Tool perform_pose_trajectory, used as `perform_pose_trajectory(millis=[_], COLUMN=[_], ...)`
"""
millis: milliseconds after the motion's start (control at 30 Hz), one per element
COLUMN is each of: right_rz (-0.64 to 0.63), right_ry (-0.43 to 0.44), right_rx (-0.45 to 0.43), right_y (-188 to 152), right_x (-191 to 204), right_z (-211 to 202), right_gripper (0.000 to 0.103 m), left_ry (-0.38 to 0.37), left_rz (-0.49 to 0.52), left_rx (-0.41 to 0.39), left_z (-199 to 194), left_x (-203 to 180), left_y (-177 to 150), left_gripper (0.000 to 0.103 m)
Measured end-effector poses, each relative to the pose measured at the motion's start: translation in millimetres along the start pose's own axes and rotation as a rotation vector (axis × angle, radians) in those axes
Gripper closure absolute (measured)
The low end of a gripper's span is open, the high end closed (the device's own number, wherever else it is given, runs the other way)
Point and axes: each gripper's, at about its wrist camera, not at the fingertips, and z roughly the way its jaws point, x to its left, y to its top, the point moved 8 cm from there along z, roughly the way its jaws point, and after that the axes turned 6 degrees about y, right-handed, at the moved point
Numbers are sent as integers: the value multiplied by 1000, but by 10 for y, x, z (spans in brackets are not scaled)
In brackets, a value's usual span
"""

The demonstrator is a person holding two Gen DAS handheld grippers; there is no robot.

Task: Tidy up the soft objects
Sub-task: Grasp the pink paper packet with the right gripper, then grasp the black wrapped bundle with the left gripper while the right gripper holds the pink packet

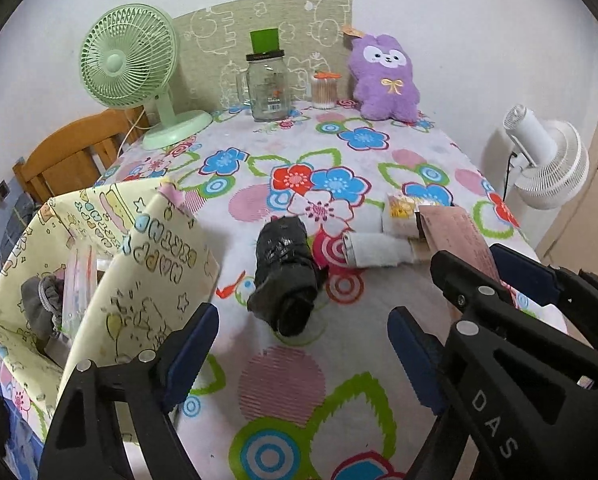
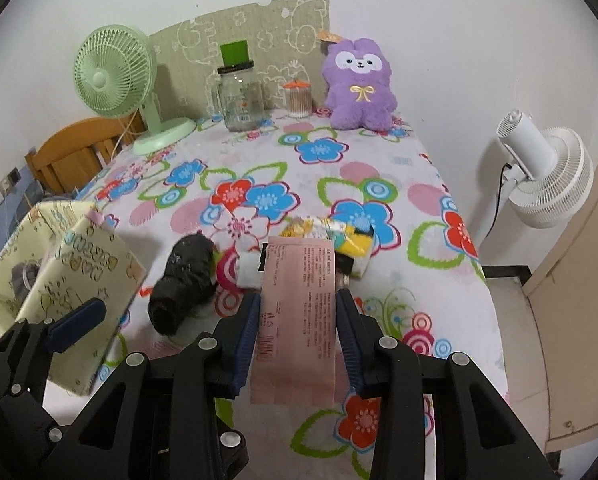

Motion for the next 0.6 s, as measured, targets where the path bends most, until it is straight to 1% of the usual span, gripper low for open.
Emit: perform_pose_trajectory(millis=[267, 333, 467, 600], right_rz=[-2, -5, -12, -9], right_ry=[-4, -4, -6, -5], right_rx=[-25, -27, -22, -5], right_y=[206, 238, 285, 284], right_x=[-18, -18, -15, -35], right_z=[65, 93, 190, 295], right_gripper=[62, 62, 62, 62], left_ry=[20, 27, 35, 36], left_rz=[-28, -38, -59, -62], left_rx=[-10, 0, 39, 68], left_z=[77, 123, 275, 393], left_x=[20, 35, 65, 56], left_y=[179, 203, 222, 205], left_gripper=[16, 20, 22, 27])
